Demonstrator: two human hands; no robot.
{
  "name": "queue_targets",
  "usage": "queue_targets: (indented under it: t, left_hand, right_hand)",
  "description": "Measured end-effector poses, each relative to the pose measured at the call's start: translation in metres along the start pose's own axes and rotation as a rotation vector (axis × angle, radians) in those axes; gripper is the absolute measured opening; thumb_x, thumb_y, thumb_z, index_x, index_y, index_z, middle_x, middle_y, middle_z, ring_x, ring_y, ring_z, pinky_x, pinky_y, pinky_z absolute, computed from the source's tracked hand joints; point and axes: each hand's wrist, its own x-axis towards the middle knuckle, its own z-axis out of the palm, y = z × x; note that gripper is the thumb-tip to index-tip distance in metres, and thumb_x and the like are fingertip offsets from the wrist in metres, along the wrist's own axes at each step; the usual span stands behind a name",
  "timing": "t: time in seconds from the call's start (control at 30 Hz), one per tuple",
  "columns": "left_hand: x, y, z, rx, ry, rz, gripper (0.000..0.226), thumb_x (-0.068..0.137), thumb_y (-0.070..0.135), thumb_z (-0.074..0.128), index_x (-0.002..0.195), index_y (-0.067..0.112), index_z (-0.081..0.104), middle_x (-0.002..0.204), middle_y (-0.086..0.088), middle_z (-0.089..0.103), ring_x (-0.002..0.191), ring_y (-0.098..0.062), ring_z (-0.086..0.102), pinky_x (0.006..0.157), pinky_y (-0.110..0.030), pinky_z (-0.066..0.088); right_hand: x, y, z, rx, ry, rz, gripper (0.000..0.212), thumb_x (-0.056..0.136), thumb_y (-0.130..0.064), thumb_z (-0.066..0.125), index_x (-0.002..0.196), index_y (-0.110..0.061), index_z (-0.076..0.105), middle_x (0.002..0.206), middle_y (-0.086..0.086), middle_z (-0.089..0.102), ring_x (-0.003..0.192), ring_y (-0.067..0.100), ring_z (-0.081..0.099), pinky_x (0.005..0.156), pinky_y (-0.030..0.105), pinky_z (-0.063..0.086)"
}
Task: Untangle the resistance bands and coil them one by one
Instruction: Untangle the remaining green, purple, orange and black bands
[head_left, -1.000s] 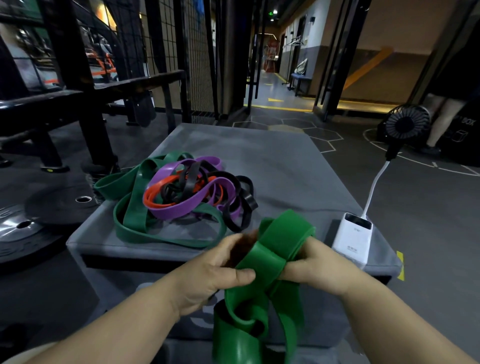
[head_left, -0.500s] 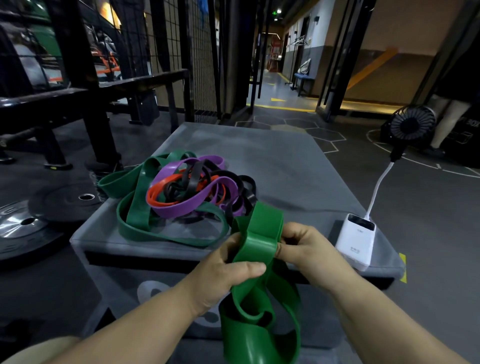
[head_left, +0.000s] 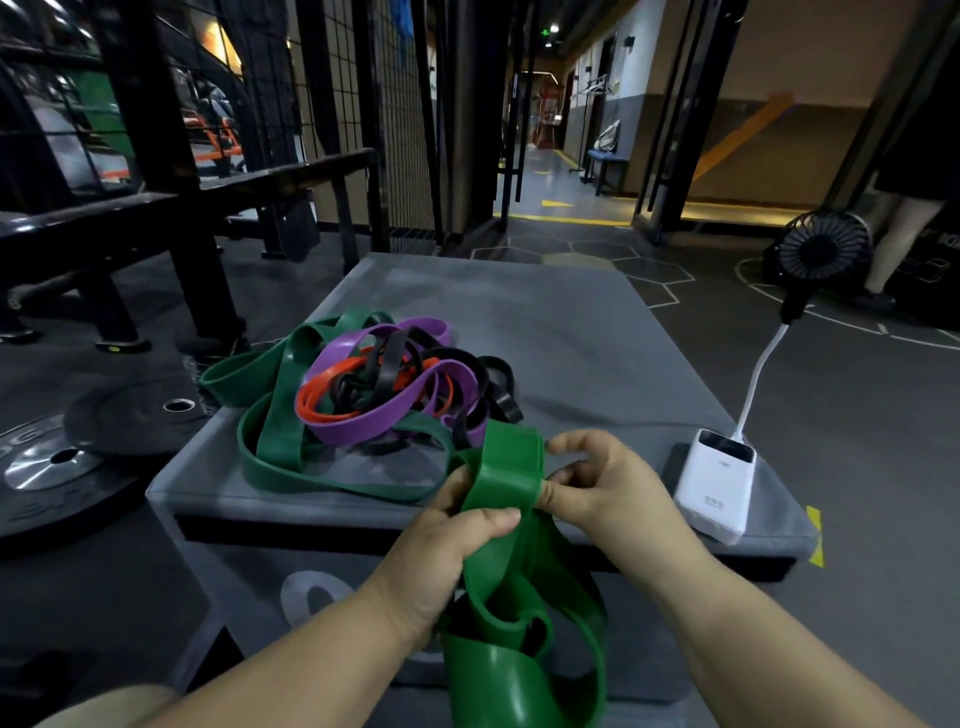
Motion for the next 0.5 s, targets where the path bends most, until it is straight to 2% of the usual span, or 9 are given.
queue_targets:
  t: [0.1, 0.13, 0.2, 0.27, 0.33, 0.4, 0.5]
  left_hand:
    - [0.003, 0.002, 0.001, -0.027, 0.098, -0.043, 0.039, 0.070, 0.009, 0.073, 0.108, 0.018, 0.067, 0.096, -0.021, 0.072, 0.082, -0.036, 0.070, 0.071, -0.042, 0.057]
    - [0.004, 0.003, 0.001, -0.054, 0.143, -0.057, 0.033, 0.077, 0.012, 0.068, 0.110, 0.017, 0.065, 0.097, -0.022, 0.072, 0.083, -0.037, 0.070, 0.072, -0.044, 0.057]
    - [0.009, 0.007, -0.001, -0.105, 0.231, -0.073, 0.027, 0.086, 0.013, 0.061, 0.113, 0.014, 0.062, 0.103, -0.026, 0.069, 0.083, -0.037, 0.069, 0.074, -0.047, 0.056]
    - [0.010, 0.010, 0.000, -0.131, 0.271, -0.064, 0.030, 0.088, 0.013, 0.059, 0.118, 0.009, 0.058, 0.110, -0.030, 0.065, 0.086, -0.037, 0.067, 0.078, -0.049, 0.054]
    - [0.009, 0.011, 0.005, -0.114, 0.285, -0.057, 0.028, 0.089, 0.013, 0.059, 0.117, 0.008, 0.058, 0.109, -0.028, 0.066, 0.087, -0.035, 0.067, 0.081, -0.047, 0.055]
    - [0.007, 0.009, 0.011, -0.106, 0.295, -0.067, 0.022, 0.091, 0.013, 0.058, 0.113, 0.011, 0.059, 0.100, -0.024, 0.069, 0.083, -0.032, 0.067, 0.076, -0.043, 0.055]
    - [0.006, 0.011, 0.016, -0.103, 0.309, -0.094, 0.017, 0.091, 0.014, 0.058, 0.108, 0.013, 0.059, 0.096, -0.022, 0.069, 0.080, -0.031, 0.068, 0.069, -0.038, 0.055]
  right_hand:
    - [-0.006, -0.001, -0.004, 0.028, 0.023, -0.009, 0.037, 0.079, -0.015, 0.078, 0.096, -0.023, 0.047, 0.076, -0.001, 0.067, 0.064, 0.011, 0.057, 0.062, 0.025, 0.045]
    - [-0.010, -0.003, -0.005, 0.006, 0.011, -0.075, 0.032, 0.080, -0.017, 0.076, 0.093, -0.021, 0.047, 0.079, -0.003, 0.067, 0.067, 0.010, 0.057, 0.065, 0.025, 0.045]
    - [-0.018, -0.010, -0.006, -0.168, -0.075, -0.241, 0.025, 0.074, -0.035, 0.073, 0.084, -0.022, 0.055, 0.077, -0.008, 0.064, 0.069, 0.005, 0.056, 0.067, 0.024, 0.044]
    - [-0.027, -0.014, -0.001, -0.370, -0.252, -0.277, 0.045, 0.064, -0.063, 0.070, 0.089, -0.027, 0.062, 0.086, -0.012, 0.061, 0.079, 0.004, 0.058, 0.074, 0.025, 0.048]
    - [-0.032, -0.015, 0.005, -0.683, -0.353, -0.292, 0.079, 0.050, -0.084, 0.062, 0.113, -0.036, 0.055, 0.105, -0.020, 0.052, 0.098, 0.000, 0.054, 0.089, 0.024, 0.045]
    - [-0.034, -0.015, 0.007, -0.940, -0.419, -0.309, 0.108, 0.043, -0.088, 0.063, 0.133, -0.037, 0.036, 0.121, -0.019, 0.041, 0.114, 0.003, 0.044, 0.103, 0.028, 0.036]
    - [-0.038, -0.016, 0.007, -1.162, -0.414, -0.326, 0.122, 0.045, -0.081, 0.072, 0.142, -0.035, 0.014, 0.132, -0.009, 0.033, 0.122, 0.015, 0.038, 0.107, 0.034, 0.029]
